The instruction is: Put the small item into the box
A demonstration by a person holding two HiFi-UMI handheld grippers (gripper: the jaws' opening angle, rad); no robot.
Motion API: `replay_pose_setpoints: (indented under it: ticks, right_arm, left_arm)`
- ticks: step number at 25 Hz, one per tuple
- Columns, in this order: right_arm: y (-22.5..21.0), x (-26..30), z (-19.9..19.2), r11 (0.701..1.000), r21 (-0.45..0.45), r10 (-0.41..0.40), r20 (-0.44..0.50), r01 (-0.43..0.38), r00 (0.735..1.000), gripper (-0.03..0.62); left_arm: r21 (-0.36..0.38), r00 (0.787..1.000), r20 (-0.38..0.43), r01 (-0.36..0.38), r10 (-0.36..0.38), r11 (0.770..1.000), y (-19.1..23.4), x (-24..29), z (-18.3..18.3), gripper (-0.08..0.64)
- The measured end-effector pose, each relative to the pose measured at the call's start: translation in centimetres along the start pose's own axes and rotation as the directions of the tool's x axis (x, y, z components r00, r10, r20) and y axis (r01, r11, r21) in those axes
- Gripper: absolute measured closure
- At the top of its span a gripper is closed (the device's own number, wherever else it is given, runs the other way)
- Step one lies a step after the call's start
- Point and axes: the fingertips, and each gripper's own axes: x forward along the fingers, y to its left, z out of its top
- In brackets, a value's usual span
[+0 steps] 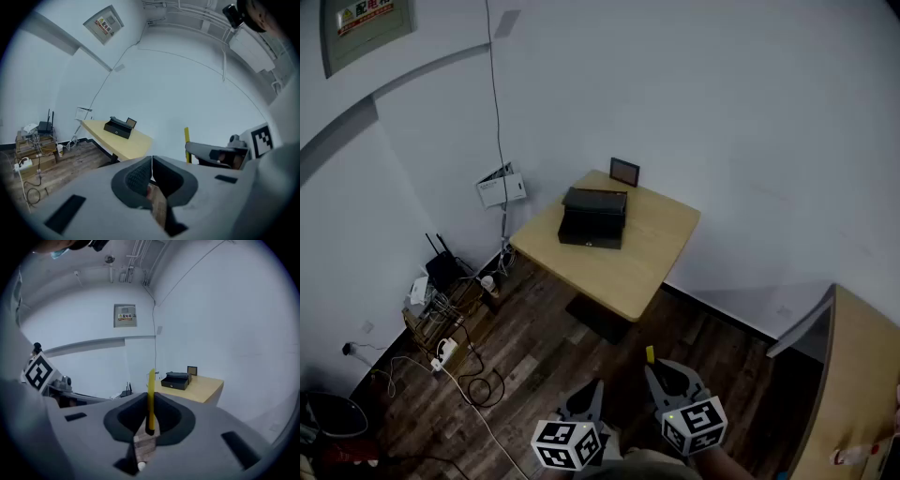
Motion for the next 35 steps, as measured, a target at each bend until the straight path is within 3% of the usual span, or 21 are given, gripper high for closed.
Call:
replay_pose_setpoints:
  ticks: [6,16,26,35]
  right_arm:
    - [3.1,-4.8,-1.1,1.000,0.009,-0.004,0.023,0.003,1.000,0.555]
    - [3.3,-8.5,-1.3,1.000,-0.008,0.017,0.041,-0.017,0.999,0.555]
    - [1.3,-8.2,-1.6,0.998,0.045,0.048,0.047,-0.050,0.998,0.555]
    - [-2.3,-3.6,0.1,0.997,0.072,0.021,0.043,-0.024,0.999,0.555]
  left_arm:
    - [-0.025,1.000,-0.024,-0.014,0.013,1.000,-1.3,-5.1,-3.7,0.557]
    - [-0.026,0.998,0.056,-0.006,0.008,1.000,-3.3,-6.1,-2.6,0.557]
    - [-0.048,0.999,0.008,-0.040,0.041,0.998,-3.4,-4.5,-4.3,0.556]
    - [-0.033,1.000,-0.001,-0.001,0.001,0.999,-1.7,1.2,-1.1,0.556]
